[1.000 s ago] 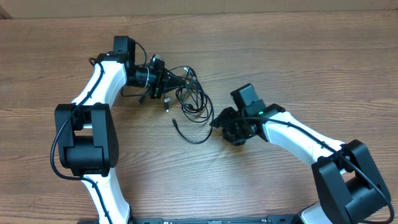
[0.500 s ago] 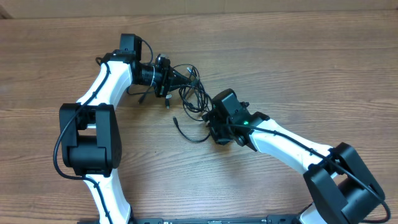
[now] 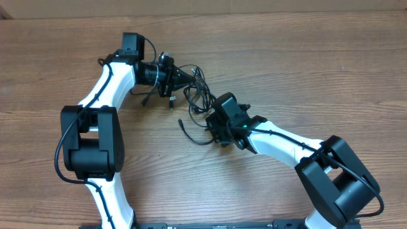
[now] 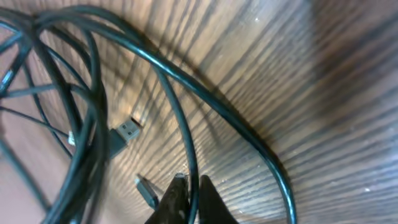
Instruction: Untangle cables
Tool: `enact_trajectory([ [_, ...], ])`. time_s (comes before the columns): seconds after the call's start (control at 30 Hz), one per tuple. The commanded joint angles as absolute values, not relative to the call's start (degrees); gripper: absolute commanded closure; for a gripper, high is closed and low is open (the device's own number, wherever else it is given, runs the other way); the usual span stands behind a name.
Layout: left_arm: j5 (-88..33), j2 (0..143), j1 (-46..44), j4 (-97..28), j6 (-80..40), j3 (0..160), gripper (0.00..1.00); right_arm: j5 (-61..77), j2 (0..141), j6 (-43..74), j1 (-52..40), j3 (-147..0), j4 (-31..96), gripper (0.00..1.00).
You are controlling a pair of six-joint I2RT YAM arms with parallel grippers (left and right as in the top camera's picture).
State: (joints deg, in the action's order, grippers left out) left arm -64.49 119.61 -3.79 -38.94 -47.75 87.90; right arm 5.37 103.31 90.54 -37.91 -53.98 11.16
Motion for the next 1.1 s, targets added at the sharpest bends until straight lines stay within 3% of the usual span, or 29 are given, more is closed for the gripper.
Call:
enact_trajectory([
  [0.0,-64.1,119.04,-3.86,-38.7,-42.3,88.75,0.96,10.37,103.0,76.23,-36.6,-53.65,10.81,0.96],
  [0.23,-59.57,119.04,-3.66,-38.74,-33.26,88.75,0.96,38.68,101.6,52.23,-26.85,-53.74,15.86,0.96],
  [0.5,-56.75,119.04,-3.66,-38.96,-31.44,88.75,0.96,35.44,101.65,29.89,-18.0,-53.74,44.88,0.96],
  [0.73,-51.44,119.04,-3.84,-44.14,-22.98,88.75,0.96,24.99,101.65,28.16,-11.6,-53.74,50.87,0.96],
  [0.87,-36.67,119.04,-3.95,-52.47,-19.51,88.75,0.91,22.5,101.65,28.16,-8.29,-53.74,50.65,0.92],
  [1.07,-22.31,119.04,-4.67,-59.86,-19.22,88.66,0.69,22.76,101.65,28.21,-7.6,-53.74,48.4,0.77],
])
